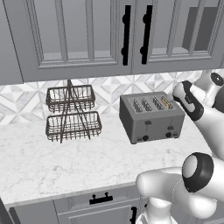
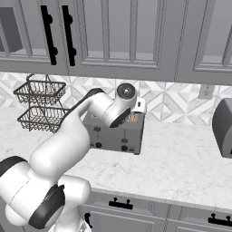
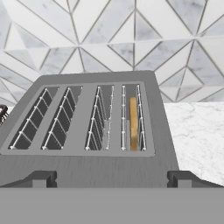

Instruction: Start the toaster. Once the lever pops up, take the bread to the plate on the dining counter.

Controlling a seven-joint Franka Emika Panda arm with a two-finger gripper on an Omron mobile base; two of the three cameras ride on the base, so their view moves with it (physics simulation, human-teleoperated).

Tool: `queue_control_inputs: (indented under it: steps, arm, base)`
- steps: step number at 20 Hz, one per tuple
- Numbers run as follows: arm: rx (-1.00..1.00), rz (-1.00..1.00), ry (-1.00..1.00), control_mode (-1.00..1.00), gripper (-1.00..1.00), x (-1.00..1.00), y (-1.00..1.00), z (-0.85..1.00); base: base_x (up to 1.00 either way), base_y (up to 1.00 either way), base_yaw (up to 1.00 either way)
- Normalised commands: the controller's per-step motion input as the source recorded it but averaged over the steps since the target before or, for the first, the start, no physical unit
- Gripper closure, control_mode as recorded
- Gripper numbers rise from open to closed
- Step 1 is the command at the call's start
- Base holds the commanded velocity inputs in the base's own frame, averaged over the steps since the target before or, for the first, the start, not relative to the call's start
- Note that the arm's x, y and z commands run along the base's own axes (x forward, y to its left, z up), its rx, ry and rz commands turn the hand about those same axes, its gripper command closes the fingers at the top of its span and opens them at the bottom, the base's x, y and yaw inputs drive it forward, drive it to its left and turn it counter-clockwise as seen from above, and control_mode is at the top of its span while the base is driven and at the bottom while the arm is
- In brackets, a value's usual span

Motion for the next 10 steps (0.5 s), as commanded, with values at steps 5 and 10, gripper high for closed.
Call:
queue_control_inputs:
  steps: [5, 10]
  arm:
    - [0.00, 0.00, 0.00, -1.00, -1.00, 0.00, 0.00, 0.00]
    - [0.00, 0.00, 0.00, -1.00, -1.00, 0.00, 0.00, 0.00]
  base:
    - [0.00, 0.00, 0.00]
    - [0.00, 0.00, 0.00]
